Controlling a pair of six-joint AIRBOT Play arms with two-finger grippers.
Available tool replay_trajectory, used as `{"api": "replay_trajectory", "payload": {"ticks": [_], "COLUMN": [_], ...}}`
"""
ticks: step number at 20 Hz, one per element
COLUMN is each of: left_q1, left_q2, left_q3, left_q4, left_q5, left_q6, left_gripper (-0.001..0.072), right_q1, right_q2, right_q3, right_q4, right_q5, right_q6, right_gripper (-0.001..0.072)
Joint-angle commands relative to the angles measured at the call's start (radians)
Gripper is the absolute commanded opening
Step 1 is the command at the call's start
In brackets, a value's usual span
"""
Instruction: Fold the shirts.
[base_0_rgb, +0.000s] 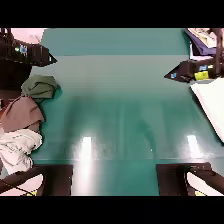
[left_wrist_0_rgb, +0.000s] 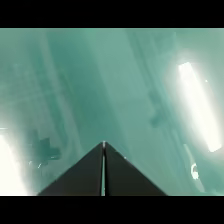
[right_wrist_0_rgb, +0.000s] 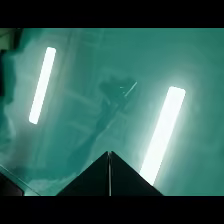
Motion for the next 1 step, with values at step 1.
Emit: {"api": "replay_trajectory", "payload": {"ticks": [1], "left_q1": [0.000], "left_q2": [0.001], "left_q3": [0.000], "left_q4": [0.000], "left_q5": [0.000], "left_q6": [0.000], "left_gripper": [0.0029], "right_q1": [0.050], "right_q2": [0.001], "right_q3": [0.000], "right_q4": [-0.012], "right_q5": [0.003], "right_q6": [-0.001], "right_gripper": [0.0018]}}
